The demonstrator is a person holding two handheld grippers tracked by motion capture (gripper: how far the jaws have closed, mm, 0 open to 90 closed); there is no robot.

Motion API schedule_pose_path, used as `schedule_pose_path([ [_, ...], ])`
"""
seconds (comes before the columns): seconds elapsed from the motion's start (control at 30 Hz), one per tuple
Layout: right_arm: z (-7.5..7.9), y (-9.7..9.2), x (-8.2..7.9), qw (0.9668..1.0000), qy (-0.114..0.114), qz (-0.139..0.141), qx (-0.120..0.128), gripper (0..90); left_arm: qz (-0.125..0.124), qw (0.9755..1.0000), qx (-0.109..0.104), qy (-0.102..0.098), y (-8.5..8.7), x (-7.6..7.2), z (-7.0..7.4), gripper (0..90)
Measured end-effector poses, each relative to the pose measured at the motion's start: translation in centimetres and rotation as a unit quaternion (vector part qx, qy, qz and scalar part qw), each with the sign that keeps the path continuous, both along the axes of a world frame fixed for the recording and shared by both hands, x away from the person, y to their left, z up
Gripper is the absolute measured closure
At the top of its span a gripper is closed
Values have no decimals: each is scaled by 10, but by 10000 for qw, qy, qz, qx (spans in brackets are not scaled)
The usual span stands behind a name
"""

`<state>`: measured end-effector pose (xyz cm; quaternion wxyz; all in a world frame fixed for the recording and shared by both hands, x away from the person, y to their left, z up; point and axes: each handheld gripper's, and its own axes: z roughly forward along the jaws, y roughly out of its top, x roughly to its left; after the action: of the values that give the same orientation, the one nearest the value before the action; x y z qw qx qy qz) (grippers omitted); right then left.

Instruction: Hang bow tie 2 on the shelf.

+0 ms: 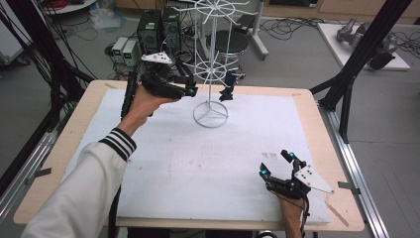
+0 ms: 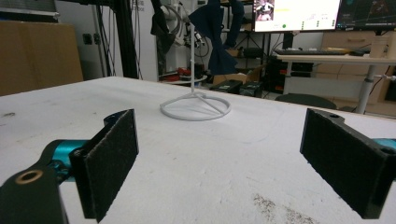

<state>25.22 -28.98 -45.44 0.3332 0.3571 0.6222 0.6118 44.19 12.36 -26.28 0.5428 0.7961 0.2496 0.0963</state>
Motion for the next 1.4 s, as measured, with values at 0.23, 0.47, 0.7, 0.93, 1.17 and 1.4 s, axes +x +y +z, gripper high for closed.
schedule_pose_path([
  [0.23,0,1,-1,10000,-1,-43,-11,107,-65,9984,-227,-514,36,-33,-2,162],
  [0.47,0,1,0,10000,-6,-58,-48,107,172,9955,-196,-908,83,-64,-23,162],
  [0.7,0,2,-1,10000,15,-60,-51,107,455,9903,-288,-1283,123,-104,-67,156],
  [0.93,0,2,-1,10000,20,-65,-54,107,861,9864,-560,-1283,151,-136,-109,154],
  [1.17,0,2,-1,9999,-9,-90,-76,107,1220,9781,-763,-1502,161,-159,-144,153],
  [1.4,0,2,-1,9999,-17,-110,-99,107,1573,9693,-963,-1626,170,-167,-172,153],
])
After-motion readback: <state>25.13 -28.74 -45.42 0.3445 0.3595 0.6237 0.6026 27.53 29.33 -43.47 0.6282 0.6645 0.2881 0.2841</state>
